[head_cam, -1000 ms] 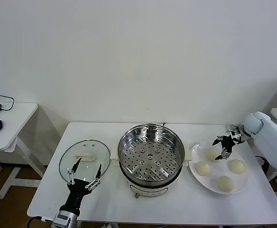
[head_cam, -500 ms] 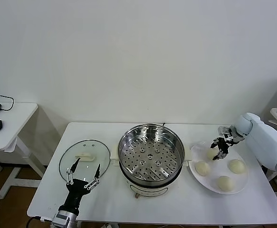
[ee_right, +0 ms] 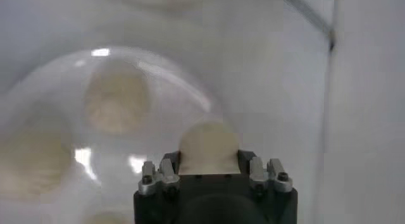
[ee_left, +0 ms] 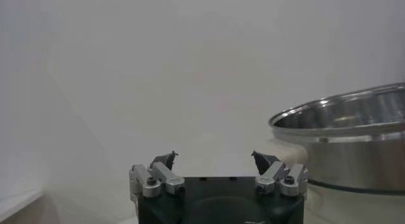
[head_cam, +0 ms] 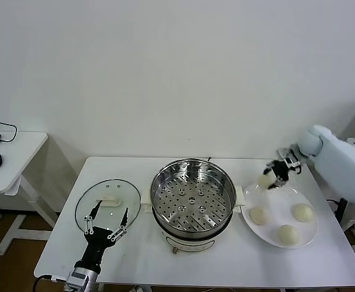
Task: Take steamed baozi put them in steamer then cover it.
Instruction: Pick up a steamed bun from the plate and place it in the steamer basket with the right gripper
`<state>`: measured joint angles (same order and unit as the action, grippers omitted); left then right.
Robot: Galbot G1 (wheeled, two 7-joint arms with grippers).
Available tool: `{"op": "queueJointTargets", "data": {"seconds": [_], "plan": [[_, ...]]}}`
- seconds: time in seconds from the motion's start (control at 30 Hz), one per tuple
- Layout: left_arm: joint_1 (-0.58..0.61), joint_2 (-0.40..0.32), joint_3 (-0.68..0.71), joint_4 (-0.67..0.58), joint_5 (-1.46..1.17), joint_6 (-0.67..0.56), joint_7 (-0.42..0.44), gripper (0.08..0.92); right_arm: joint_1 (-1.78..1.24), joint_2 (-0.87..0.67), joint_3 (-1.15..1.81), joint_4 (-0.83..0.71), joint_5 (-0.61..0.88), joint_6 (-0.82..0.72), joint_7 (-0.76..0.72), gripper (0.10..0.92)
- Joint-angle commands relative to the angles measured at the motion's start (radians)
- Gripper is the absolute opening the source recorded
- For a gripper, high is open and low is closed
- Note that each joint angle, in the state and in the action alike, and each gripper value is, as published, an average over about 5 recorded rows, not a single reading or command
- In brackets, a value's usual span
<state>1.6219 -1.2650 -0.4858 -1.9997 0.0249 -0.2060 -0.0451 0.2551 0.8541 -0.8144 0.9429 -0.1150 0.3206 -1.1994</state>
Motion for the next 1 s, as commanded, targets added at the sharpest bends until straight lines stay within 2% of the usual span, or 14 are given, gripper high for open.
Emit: {"op": "queueJointTargets", "data": {"seconds": [0.03, 0.47, 1.0], "plan": [[0.002, 0.001, -0.003, -0.003, -0.002, -0.003, -0.002, 0.823, 0.264, 0.098, -0.178, 0.237, 0.019, 0.218, -0.007, 0.623], [0.014, 0.005, -0.013, -0.007, -0.005, -0.005, 0.008, 0.823, 0.287, 0.253, -0.28, 0.366, -0.005, 0.221, -0.059, 0.628], [0.008, 0.008, -0.007, 0.002, -0.005, -0.017, 0.004, 0.823, 0.144, 0.333, -0.304, 0.252, -0.141, 0.205, -0.044, 0.633]]}}
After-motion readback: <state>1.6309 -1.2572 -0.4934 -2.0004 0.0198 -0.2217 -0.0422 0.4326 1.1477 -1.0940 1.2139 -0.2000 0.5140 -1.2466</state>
